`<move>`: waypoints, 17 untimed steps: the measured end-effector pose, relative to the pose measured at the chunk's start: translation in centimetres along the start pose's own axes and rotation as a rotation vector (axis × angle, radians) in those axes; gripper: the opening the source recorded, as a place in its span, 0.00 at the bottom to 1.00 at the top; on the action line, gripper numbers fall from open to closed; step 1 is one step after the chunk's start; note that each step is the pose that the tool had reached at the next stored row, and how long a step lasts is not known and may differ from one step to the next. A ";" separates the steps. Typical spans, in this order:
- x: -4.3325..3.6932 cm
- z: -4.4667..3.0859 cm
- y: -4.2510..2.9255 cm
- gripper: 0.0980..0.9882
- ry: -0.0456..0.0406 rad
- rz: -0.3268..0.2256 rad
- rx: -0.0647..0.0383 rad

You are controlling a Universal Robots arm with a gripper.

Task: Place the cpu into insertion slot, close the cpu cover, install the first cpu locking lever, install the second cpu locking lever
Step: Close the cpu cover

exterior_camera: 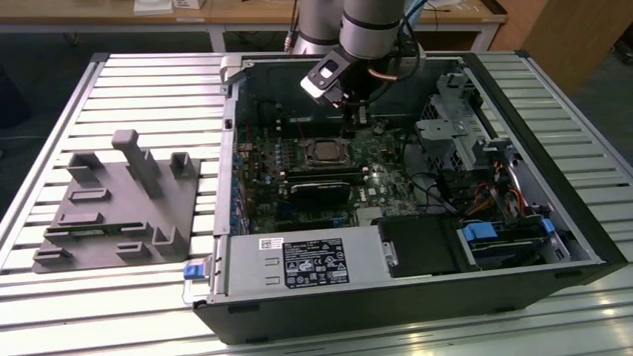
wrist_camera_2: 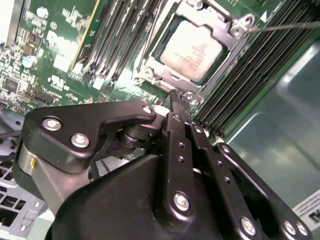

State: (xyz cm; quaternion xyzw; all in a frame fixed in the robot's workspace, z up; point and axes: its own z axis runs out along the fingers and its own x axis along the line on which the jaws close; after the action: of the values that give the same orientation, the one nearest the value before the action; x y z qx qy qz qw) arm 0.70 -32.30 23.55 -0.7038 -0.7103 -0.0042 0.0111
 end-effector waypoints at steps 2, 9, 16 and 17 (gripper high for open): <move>0.00 0.07 -0.53 0.01 0.0001 0.000 0.000; -0.04 0.73 -1.99 0.01 0.0001 0.000 0.000; -0.10 1.41 -2.94 0.01 0.0000 0.000 0.000; -0.11 1.44 -2.95 0.01 -0.0002 0.000 0.000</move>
State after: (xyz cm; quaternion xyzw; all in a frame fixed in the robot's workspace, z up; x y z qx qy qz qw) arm -2.26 -32.40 22.14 -0.7038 -0.7103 -0.0041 0.0110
